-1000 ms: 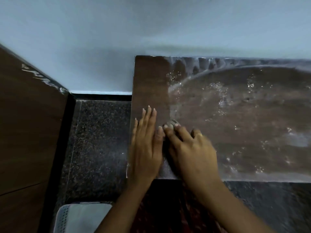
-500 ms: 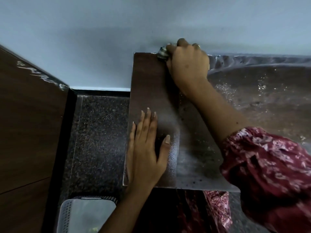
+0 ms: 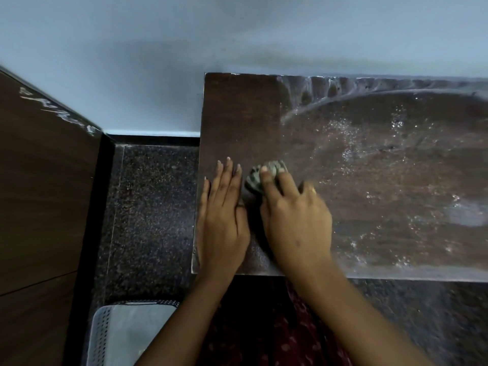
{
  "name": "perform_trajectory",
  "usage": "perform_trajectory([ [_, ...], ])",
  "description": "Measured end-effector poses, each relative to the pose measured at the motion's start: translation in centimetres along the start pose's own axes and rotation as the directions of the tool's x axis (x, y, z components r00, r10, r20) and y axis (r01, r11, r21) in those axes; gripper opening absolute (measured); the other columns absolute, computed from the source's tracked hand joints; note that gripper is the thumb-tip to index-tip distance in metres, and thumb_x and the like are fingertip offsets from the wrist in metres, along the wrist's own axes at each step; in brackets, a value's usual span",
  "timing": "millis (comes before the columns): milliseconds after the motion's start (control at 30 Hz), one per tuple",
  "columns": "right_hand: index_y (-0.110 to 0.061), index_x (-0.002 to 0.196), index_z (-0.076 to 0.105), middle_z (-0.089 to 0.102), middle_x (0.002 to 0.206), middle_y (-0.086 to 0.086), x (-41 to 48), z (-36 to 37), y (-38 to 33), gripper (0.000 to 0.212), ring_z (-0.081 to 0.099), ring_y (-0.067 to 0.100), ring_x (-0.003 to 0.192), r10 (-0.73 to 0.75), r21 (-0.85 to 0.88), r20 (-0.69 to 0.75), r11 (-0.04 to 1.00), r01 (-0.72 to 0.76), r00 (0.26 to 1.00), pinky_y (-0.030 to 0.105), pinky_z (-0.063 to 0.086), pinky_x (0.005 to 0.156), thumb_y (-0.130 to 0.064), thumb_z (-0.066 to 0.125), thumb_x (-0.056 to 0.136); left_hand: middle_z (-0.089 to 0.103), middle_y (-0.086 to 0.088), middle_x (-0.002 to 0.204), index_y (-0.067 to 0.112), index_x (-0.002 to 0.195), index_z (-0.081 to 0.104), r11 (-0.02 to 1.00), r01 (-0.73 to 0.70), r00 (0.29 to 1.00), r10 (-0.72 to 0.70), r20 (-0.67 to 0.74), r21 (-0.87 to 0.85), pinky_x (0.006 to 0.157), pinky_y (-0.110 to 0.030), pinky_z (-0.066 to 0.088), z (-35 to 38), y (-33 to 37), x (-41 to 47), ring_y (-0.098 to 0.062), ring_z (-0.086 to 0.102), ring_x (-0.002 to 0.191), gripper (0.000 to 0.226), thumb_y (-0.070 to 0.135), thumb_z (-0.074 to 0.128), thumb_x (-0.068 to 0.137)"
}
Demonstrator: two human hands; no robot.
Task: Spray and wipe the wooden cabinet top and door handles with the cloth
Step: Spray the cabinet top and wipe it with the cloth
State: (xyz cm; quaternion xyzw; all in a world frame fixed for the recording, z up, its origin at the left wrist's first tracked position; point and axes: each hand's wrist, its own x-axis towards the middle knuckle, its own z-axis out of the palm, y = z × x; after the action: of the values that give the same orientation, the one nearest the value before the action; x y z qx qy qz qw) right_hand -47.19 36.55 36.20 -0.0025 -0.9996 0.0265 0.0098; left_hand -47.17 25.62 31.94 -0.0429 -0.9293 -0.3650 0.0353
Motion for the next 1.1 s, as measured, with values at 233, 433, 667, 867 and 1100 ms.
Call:
perform_trajectory([
  [233, -0.013, 0.12, 0.064, 0.068, 0.111, 0.009, -8.6, -0.5, 0.0, 0.052, 0.062, 0.03, 0.071, -0.059, 0.016, 0.044, 0.998, 0.059, 0.997, 0.032, 0.05, 0.054, -0.016, 0.076, 0.069, 0.034, -0.009, 0.152, 0.008, 0.142, 0.04, 0.995, -0.055, 0.998, 0.052, 0.037, 0.087, 0.12, -0.031, 0.007, 0.0, -0.2, -0.2, -0.019, 0.021, 0.145, 0.051, 0.019, 0.038, 0.093],
  [433, -0.019, 0.112, 0.069, 0.071, 0.104, 0.006, -11.9, -0.1, 1.2, 0.043, 0.045, 0.028, 0.08, -0.087, 0.089, -0.012, 0.992, 0.088, 0.996, 0.032, 0.051, 0.052, -0.022, 0.044, 0.077, 0.023, -0.01, 0.157, 0.006, 0.147, 0.029, 0.959, -0.061, 0.993, 0.032, 0.11, 0.278, 0.12, -0.035, 0.003, 0.4, 0.5, -0.6, -0.02, 0.013, 0.147, 0.054, 0.025, 0.029, 0.096],
  [667, -0.023, 0.112, 0.069, 0.071, 0.104, 0.001, -9.8, -0.8, 2.8, 0.038, 0.051, 0.027, 0.083, -0.167, 0.067, -0.005, 0.984, 0.167, 0.986, 0.031, 0.05, 0.053, -0.022, 0.055, 0.077, 0.017, -0.01, 0.159, 0.005, 0.149, 0.021, 0.924, -0.064, 0.989, 0.01, 0.145, 0.376, 0.12, -0.039, 0.004, 0.9, 0.7, -0.7, -0.021, 0.009, 0.148, 0.055, 0.028, 0.023, 0.1],
  [867, -0.018, 0.114, 0.068, 0.068, 0.103, 0.003, -3.2, -0.6, 2.6, 0.044, 0.06, 0.03, 0.069, -0.054, 0.095, 0.035, 0.994, 0.05, 0.998, 0.03, 0.049, 0.051, -0.02, 0.076, 0.071, 0.018, -0.01, 0.159, 0.006, 0.15, 0.021, 0.919, -0.054, 0.987, -0.011, 0.162, 0.389, 0.119, -0.04, 0.007, 0.9, 0.6, -0.7, -0.019, 0.009, 0.148, 0.054, 0.028, 0.021, 0.1],
  [1100, -0.019, 0.11, 0.068, 0.067, 0.093, 0.006, 6.5, -0.3, 2.9, 0.038, 0.06, 0.032, 0.065, -0.015, -0.052, -0.016, 0.999, 0.014, 1.0, 0.026, 0.041, 0.048, -0.018, 0.075, 0.073, 0.023, -0.009, 0.157, 0.005, 0.148, 0.027, 0.924, -0.03, 0.988, -0.029, 0.149, 0.382, 0.119, -0.04, 0.009, 0.9, 0.9, -0.5, -0.018, 0.012, 0.147, 0.053, 0.025, 0.027, 0.099],
])
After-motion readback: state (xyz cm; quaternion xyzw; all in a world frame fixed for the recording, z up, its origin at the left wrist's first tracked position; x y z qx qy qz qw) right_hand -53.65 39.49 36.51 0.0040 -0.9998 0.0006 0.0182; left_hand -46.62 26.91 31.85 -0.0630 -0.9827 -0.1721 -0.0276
